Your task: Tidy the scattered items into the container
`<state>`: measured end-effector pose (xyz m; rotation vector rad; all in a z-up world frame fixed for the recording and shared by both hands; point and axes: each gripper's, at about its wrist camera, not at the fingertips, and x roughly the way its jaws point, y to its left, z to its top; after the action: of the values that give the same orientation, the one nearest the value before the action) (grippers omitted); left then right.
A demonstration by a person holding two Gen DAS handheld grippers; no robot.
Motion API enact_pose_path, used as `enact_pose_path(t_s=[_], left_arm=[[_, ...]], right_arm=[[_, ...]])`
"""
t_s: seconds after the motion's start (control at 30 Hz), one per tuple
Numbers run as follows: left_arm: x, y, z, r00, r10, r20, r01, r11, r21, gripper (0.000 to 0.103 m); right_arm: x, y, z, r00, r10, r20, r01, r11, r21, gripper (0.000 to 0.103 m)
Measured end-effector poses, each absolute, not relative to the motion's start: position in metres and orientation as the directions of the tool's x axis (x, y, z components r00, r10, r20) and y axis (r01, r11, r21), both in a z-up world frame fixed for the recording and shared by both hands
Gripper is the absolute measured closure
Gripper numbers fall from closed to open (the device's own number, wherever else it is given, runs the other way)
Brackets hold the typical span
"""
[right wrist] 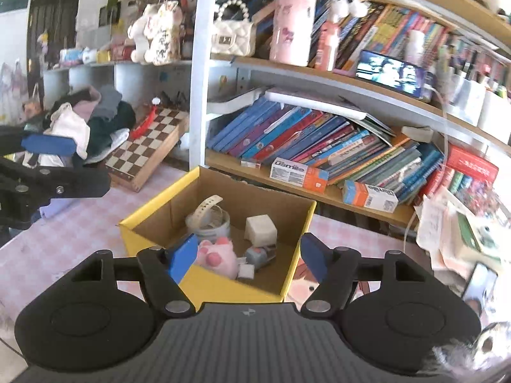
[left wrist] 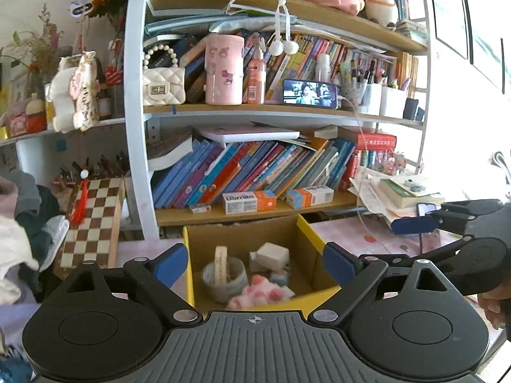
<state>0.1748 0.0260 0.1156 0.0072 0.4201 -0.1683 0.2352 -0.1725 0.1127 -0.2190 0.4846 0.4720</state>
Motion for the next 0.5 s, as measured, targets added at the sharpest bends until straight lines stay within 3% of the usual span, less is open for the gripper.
enact_pose_path(t_s=[0.5], left_arm=[[0.088, 0.018, 0.075, 0.887, -0.124, -0.444, 0.129, 0.992, -0.019, 0.002]], right_arm=[[0.135, -0.191, 0.067, 0.822, 0.285, -0.493, -0.364, 0.929, -0.071, 0.023]])
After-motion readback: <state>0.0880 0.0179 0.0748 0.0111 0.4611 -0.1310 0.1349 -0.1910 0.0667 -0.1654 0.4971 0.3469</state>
